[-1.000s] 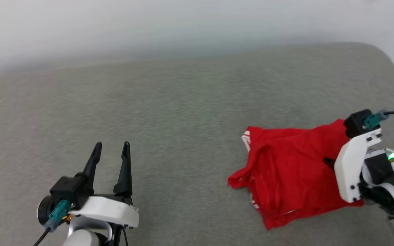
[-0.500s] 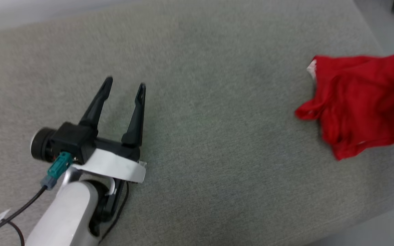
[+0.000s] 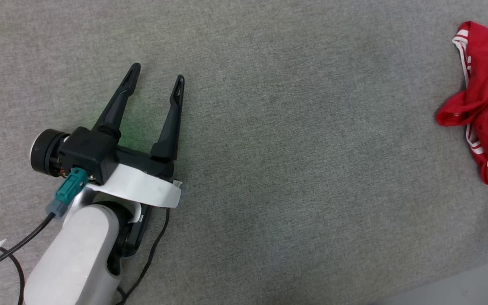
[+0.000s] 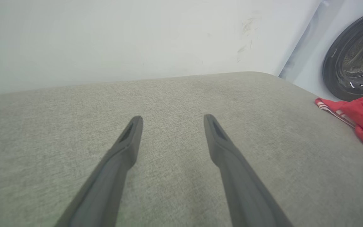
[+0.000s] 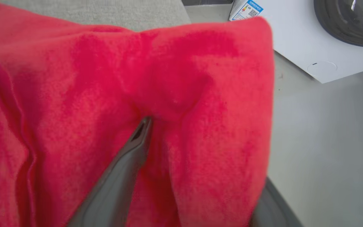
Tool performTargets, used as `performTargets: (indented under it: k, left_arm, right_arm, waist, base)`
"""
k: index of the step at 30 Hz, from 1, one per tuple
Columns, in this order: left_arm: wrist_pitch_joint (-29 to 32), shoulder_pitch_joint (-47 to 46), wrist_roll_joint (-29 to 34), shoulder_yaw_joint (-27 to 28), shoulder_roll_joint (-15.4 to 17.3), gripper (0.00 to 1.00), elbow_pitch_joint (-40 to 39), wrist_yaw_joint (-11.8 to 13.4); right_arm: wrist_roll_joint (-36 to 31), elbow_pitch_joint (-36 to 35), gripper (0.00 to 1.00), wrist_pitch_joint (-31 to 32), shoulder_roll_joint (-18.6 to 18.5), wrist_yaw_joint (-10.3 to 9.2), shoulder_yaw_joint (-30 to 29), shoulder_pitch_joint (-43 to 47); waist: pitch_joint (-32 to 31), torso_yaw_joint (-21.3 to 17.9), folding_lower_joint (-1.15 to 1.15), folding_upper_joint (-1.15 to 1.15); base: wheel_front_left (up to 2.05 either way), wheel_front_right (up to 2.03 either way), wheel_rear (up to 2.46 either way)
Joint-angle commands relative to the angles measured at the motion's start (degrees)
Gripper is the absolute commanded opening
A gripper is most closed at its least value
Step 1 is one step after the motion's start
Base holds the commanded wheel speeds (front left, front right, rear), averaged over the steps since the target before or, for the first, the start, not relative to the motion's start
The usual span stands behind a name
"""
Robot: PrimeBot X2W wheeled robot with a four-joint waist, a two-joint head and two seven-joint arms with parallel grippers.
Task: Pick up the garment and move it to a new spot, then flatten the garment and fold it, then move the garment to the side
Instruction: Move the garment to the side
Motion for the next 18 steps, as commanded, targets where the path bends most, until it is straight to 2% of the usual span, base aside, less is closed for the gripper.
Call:
performTargets:
  k: [1,6,9,13,18]
  left_arm:
    - [-0.5,-0.6,-0.1,0.1,0.1,1.0,0.4,-0.1]
    - [-2.1,1.4,-1.3,-0.1,-0.8,1.0,2.7,-0.2]
    - [-2.7,2.6,-1.8,-0.2,-1.4,1.0,3.6,0.1]
    - [-4.2,6.1,-3.4,0.2,-2.8,1.0,5.9,1.1]
    - [-5.3,10.7,-5.5,1.2,-3.9,1.0,8.0,2.2]
  right_arm:
    - [-2.4,1.1,1.0,-2.8,0.1,-0.1,-2.3,-0.9]
    - [-8.1,1.6,1.0,-8.5,0.9,-0.1,-7.3,0.7]
    - [-8.9,0.6,1.0,-9.5,1.5,-0.1,-8.2,2.1]
    - [-9.5,-3.1,1.0,-11.0,3.4,-0.1,-8.0,5.8]
    - [-7.8,-11.3,1.0,-11.6,6.9,-0.1,-5.3,13.3]
  waist:
    - [-0.8,-0.1,-0.01,0.0]
    - [-5.5,-0.2,-0.01,0.0]
    - [-8.1,0.0,-0.01,0.0]
    - [-13.8,0.8,-0.01,0.0]
    - [-19.8,2.9,-0.01,0.0]
  base:
    - [0.0,0.0,0.0]
    - [0.0,0.0,0.0]
    - [0.0,0.0,0.0]
    - [0.0,0.0,0.0]
    - [0.0,0.0,0.0]
